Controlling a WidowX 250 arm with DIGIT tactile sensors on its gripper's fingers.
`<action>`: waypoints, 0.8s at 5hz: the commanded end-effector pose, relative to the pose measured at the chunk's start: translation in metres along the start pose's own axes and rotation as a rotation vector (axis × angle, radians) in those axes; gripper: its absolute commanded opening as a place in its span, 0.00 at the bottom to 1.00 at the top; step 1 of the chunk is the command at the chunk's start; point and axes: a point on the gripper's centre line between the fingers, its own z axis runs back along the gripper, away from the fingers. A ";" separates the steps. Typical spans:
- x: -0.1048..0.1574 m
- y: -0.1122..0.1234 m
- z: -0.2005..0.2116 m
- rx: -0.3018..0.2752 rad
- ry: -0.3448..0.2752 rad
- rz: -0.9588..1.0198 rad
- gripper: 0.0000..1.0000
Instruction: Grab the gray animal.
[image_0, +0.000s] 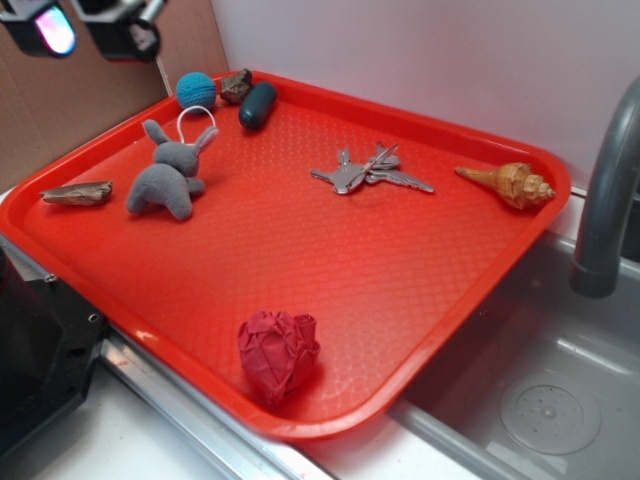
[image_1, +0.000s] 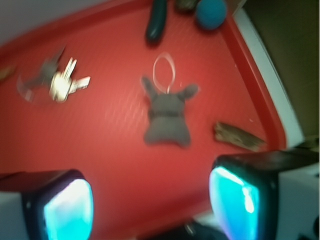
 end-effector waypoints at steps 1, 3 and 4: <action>0.032 0.013 -0.049 0.010 -0.031 0.084 1.00; 0.036 0.033 -0.092 0.158 0.012 0.076 1.00; 0.033 0.046 -0.105 0.168 0.042 0.074 1.00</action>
